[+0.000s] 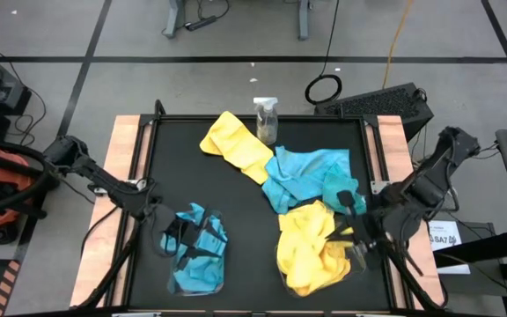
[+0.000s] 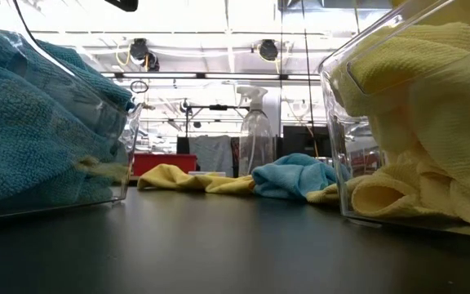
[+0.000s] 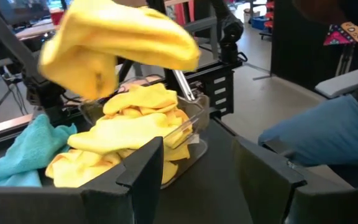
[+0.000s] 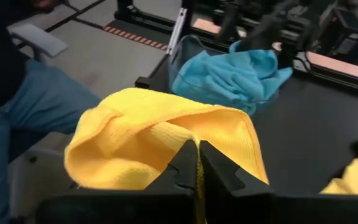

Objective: Sort microfiber towel by color & place in baskets
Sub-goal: Put the yellow microfiber towel into the right transparent bin

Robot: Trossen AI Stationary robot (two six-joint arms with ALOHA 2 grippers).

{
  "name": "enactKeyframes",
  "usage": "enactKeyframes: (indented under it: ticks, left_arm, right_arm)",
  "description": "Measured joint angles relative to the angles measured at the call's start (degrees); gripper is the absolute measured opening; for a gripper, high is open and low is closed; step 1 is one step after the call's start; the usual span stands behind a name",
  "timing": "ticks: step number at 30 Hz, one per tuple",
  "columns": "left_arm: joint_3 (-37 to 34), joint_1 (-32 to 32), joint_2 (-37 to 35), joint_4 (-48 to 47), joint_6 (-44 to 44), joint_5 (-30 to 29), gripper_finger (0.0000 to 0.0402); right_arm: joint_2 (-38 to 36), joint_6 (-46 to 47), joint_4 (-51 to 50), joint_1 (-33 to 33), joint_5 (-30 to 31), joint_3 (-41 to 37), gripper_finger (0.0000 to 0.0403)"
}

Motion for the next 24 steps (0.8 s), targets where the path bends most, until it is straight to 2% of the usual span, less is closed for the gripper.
enactKeyframes:
  ticks: [6, 11, 18, 24]
  left_arm:
    - [0.00, 1.50, 0.00, -0.01, -0.34, 0.01, 0.0196]
    - [0.00, 2.15, 0.00, -0.01, -0.35, 0.01, 0.0196]
    - [0.00, 2.48, 0.00, -0.01, -0.33, 0.01, 0.0196]
    - [0.00, 2.46, 0.00, -0.01, -0.37, 0.01, 0.0196]
  right_arm:
    - [3.45, 1.65, 0.04, 1.93, 0.88, 0.00, 0.0000]
    - [6.46, 6.57, -4.32, 2.28, 3.22, 0.00, 0.0000]
    - [11.70, 15.41, -10.53, 2.26, 3.01, -0.04, 0.0000]
    - [16.59, 18.65, -9.47, 2.26, 0.67, -0.04, 0.0000]
